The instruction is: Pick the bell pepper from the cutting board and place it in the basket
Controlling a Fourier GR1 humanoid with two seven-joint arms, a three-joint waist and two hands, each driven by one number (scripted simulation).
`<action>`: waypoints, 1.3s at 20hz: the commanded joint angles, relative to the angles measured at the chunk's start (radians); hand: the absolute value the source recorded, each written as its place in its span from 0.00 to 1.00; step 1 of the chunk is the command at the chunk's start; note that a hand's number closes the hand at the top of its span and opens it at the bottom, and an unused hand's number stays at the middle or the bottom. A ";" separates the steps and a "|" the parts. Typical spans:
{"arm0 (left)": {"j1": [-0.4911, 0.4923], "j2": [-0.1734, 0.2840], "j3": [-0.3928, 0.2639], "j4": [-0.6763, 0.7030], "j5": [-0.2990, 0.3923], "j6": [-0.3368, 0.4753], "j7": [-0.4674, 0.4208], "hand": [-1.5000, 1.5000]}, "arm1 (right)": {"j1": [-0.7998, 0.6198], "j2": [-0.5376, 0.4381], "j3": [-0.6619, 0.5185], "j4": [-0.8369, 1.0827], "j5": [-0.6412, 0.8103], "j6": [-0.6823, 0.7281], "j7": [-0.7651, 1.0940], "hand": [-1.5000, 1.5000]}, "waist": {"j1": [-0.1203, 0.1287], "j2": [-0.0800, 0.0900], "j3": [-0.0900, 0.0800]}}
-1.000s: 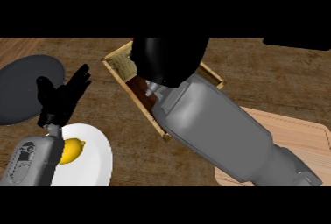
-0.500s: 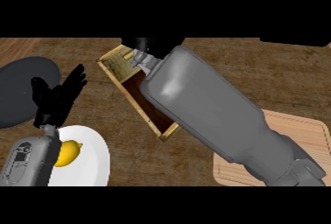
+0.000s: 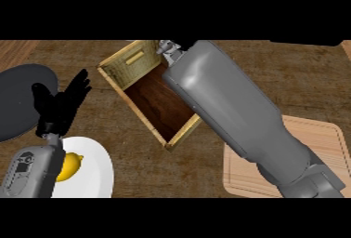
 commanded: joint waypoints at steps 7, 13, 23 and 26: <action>-0.017 -0.002 0.007 0.008 -0.003 0.013 0.007 0.50 | -0.075 0.013 -0.016 -0.003 0.032 -0.194 0.252 0.00 | -0.021 -0.009 0.001; 0.052 0.013 0.023 -0.001 0.001 0.005 -0.023 0.50 | -0.033 0.013 -0.172 -0.128 0.151 -0.315 0.252 0.00 | -0.048 -0.024 0.003; 0.084 0.041 0.066 -0.010 0.005 0.025 -0.014 0.50 | 0.284 0.013 -0.140 -0.550 0.081 -0.191 0.245 0.00 | -0.123 -0.040 0.006; 0.097 0.035 0.072 -0.004 0.011 0.027 -0.016 0.50 | 0.370 0.013 -0.094 -0.679 0.039 -0.149 0.253 0.00 | -0.131 -0.044 0.006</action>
